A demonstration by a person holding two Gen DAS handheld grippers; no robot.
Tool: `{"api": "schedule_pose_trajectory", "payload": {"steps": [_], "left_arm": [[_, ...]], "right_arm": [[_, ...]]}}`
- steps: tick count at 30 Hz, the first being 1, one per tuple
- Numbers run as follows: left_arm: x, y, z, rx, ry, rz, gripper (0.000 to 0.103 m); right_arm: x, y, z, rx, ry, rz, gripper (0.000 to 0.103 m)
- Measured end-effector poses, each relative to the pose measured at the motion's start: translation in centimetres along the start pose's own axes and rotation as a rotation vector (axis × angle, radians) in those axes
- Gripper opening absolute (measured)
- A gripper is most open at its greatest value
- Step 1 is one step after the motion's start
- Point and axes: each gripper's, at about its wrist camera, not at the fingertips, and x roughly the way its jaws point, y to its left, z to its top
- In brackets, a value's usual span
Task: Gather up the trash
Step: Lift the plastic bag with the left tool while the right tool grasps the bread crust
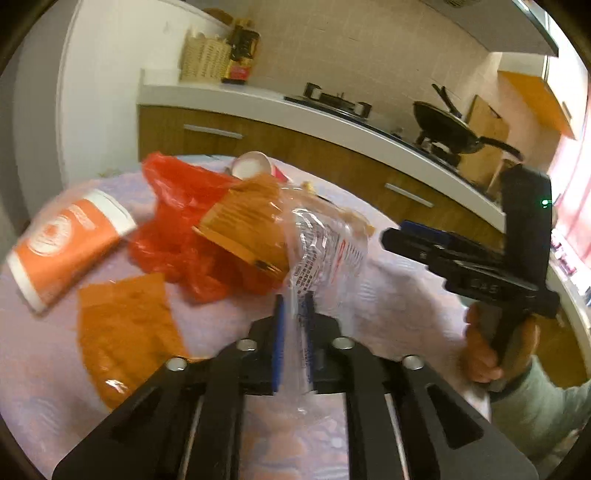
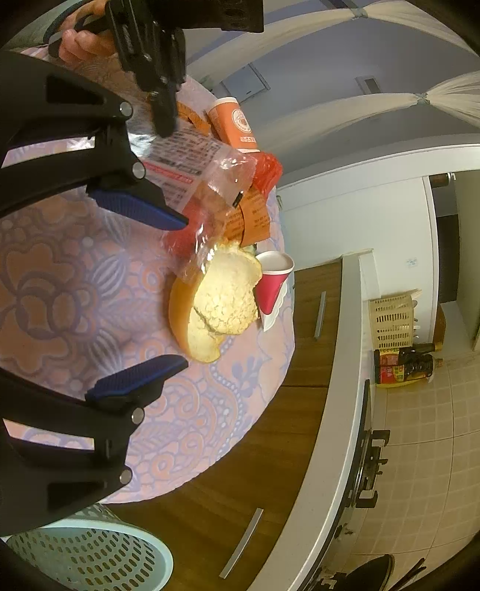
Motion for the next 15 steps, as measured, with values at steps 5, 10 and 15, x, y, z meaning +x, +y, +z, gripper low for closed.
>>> {"api": "schedule_pose_trajectory", "payload": {"steps": [5, 10, 15], "left_arm": [[1.0, -1.3, -0.1, 0.032, 0.022, 0.008, 0.040], [2.8, -1.9, -0.3, 0.023, 0.070, 0.006, 0.040], [4.3, -2.3, -0.7, 0.026, 0.110, 0.028, 0.011]], "right_arm": [[-0.1, -0.3, 0.0, 0.012, -0.009, 0.002, 0.066], [-0.2, -0.3, 0.0, 0.014, -0.011, 0.005, 0.066], [-0.4, -0.4, 0.0, 0.020, -0.020, -0.002, 0.066]]}}
